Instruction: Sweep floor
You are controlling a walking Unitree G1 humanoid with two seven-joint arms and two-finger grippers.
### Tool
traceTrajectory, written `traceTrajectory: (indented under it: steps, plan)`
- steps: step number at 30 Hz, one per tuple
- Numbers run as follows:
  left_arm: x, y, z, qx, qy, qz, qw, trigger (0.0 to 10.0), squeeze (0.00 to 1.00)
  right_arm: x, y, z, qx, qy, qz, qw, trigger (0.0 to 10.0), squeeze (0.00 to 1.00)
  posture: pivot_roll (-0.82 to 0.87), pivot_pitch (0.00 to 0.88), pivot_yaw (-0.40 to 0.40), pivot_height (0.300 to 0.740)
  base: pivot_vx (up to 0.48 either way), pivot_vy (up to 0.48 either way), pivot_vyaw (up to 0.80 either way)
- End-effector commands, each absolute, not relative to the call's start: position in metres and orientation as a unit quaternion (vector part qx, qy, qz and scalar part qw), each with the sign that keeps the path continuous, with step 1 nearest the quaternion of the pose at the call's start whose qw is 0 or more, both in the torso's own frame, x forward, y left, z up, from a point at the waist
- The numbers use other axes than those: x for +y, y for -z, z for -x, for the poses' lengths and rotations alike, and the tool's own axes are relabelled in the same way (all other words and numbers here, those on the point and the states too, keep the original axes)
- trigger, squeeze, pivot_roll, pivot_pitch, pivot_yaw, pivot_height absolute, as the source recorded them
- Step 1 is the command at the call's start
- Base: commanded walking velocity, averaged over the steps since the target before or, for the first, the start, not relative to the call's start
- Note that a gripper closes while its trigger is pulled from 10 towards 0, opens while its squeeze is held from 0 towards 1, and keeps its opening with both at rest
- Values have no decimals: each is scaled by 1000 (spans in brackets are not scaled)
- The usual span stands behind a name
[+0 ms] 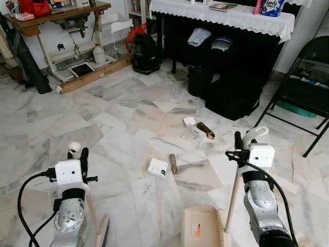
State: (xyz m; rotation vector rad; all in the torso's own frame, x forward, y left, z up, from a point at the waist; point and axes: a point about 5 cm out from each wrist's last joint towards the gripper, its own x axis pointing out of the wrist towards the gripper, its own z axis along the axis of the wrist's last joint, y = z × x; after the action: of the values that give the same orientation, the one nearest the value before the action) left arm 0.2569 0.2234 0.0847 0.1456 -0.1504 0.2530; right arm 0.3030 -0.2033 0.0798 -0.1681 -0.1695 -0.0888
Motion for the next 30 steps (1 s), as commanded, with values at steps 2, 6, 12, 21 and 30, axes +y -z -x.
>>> traceTrajectory:
  steps: [2,6,12,21,30]
  plan:
    - [224,-98,-261,-106,-122,-79,984,10000,0,-202,-87,-308,-101,45,81,991,10000,0,17,0,22,740,272,0,0]
    - [223,-99,-261,-107,-122,-80,984,10000,0,-202,-88,-308,-102,43,79,991,10000,0,14,0,24,740,301,0,0]
    - [222,-100,-263,-108,-122,-81,983,10000,0,-201,-88,-308,-102,42,79,991,10000,0,16,0,26,740,341,0,0]
    - [226,-101,-264,-108,-121,-85,983,10000,0,-200,-88,-307,-102,41,80,991,10000,0,12,0,27,740,358,0,0]
    - [226,-102,-266,-110,-118,-85,983,10000,0,-201,-88,-307,-101,40,80,991,10000,0,12,0,28,740,358,0,0]
